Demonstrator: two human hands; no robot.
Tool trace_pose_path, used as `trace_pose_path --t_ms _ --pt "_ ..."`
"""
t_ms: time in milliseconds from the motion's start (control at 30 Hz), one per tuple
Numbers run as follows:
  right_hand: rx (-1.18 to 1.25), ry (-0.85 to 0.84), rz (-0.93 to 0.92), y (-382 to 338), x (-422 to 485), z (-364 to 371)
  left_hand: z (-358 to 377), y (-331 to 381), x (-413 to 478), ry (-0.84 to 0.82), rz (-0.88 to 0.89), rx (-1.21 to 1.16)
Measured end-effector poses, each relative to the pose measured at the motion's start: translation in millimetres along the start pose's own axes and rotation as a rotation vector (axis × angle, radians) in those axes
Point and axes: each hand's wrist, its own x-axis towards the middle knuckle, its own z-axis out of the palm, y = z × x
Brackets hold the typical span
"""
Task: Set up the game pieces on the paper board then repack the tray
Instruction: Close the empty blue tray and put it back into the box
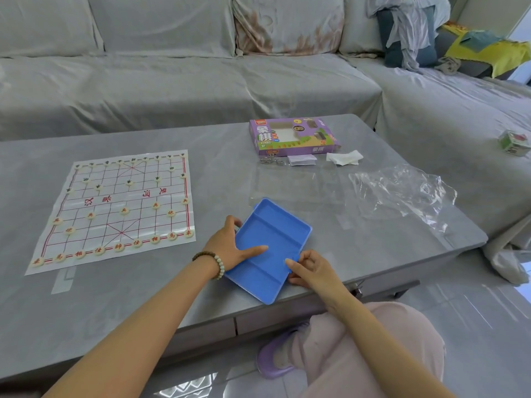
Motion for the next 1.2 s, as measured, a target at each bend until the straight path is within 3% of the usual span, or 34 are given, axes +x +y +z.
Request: trace_pose_path --t_ms 133,267,533,667,767,933,1067,1200 --pt "0.202 -0.131 0.026 -4.3 -0.8 1.5 2.7 -3.5 -2.0 -0.028 0.009 -0.301" --pt "0.141 -0.266 0.063 -17.8 4.9 2.3 2.4 -0.9 -2.8 0.02 0.013 -0.356" --pt "0.062 -0.134 -0.029 -46.4 20.8 1.0 1.8 15.0 15.5 0.088 0.044 -0.397" --pt "0.325 -0.112 0.008 -59.2 35.6 -4.0 11.6 29.3 32.7 0.109 0.037 -0.42" --pt "0.381 -0.067 0.036 -66.6 51.5 -11.6 16.7 40.6 49.1 0.105 0.065 -0.37" --pt "0.259 0.243 -0.101 -81.4 79.5 -46.5 33.9 60.8 80.2 0.128 0.07 -0.338" --pt "0.279 0.342 -0.178 -78.9 83.0 -86.3 53.2 54.2 93.7 0.008 0.067 0.25" --pt "0.23 0.442 -0.241 -82.3 83.4 -110.5 54.1 33.3 92.5 0.019 0.14 0.513"
